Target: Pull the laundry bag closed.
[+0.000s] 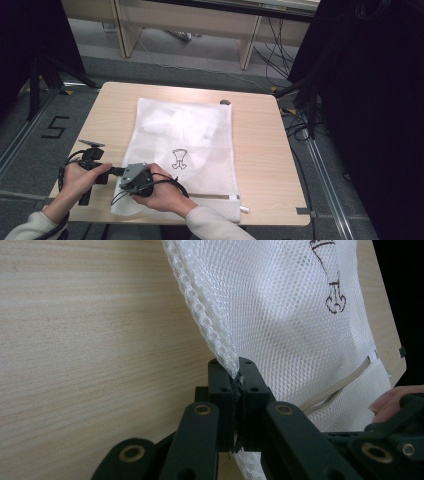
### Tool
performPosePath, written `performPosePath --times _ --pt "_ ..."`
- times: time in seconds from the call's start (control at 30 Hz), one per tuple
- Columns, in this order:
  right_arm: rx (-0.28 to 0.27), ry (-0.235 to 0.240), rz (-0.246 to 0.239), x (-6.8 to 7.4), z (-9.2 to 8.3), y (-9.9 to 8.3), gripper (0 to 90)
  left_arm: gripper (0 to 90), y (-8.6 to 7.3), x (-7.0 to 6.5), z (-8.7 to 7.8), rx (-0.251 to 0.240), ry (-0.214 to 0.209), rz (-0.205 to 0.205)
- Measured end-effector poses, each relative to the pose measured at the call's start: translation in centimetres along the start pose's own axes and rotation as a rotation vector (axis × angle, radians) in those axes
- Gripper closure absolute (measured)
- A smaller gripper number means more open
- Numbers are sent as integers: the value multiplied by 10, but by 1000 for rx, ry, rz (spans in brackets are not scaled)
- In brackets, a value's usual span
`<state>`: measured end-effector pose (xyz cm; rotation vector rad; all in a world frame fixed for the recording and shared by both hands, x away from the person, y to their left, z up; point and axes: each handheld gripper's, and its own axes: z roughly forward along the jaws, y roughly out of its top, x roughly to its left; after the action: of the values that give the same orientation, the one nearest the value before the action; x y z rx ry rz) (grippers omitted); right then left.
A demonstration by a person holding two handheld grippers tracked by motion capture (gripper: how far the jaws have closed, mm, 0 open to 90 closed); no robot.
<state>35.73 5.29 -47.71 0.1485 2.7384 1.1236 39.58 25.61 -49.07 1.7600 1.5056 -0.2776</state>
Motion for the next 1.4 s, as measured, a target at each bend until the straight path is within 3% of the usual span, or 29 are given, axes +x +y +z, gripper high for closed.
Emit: performPosePath --times 0.1,0.23,0.47,0.6,0.67,0.77,0.8,0.83,0.93,1.07,1.13,1.17,1.2,1.27,1.3,1.33,1.4 --pt "-11 8 29 -2 1 -1 821 865 0 0 0 -4 -2 -5" --pt "1 4 2 0 4 1 822 865 0 0 0 -2 -6 -4" --pt "3 1 10 1 4 1 824 851 -1 0 1 -3 -3 -9" --pt "8 -12 12 2 4 1 824 740 -4 -2 3 -6 13 -16" --pt "4 -16 -14 1 3 2 824 671 -6 -2 2 -23 15 -26" --pt "2 -17 16 3 0 3 824 641 -8 -1 1 -30 32 -40" --pt "-4 -22 -16 1 0 4 824 636 -9 0 1 -30 31 -43" --pt "-3 -24 7 2 -2 5 824 626 -10 1 1 -24 23 -50" --pt "-10 -23 -10 0 -2 5 824 621 -11 -1 2 -12 3 -72" --pt "-7 -34 -23 0 -3 6 824 680 -12 -2 2 15 -5 -73" --pt "-7 -32 -22 0 -2 6 824 733 -12 -5 2 17 -8 -96" --pt "-6 -29 -9 2 -2 6 824 754 -12 -4 3 18 -7 -79" --pt "0 -33 -26 2 -1 6 824 811 -12 -5 3 23 -3 -74" --pt "-3 -29 -34 2 0 6 824 829 -12 -7 3 31 -1 -87" --pt "-2 -25 -25 4 1 5 824 841 -12 -9 3 41 5 -115" --pt "3 -24 -10 5 1 5 824 849 -11 -5 2 48 -6 -70" --pt "5 -25 -12 5 1 4 824 857 -10 -7 1 40 -36 -119"
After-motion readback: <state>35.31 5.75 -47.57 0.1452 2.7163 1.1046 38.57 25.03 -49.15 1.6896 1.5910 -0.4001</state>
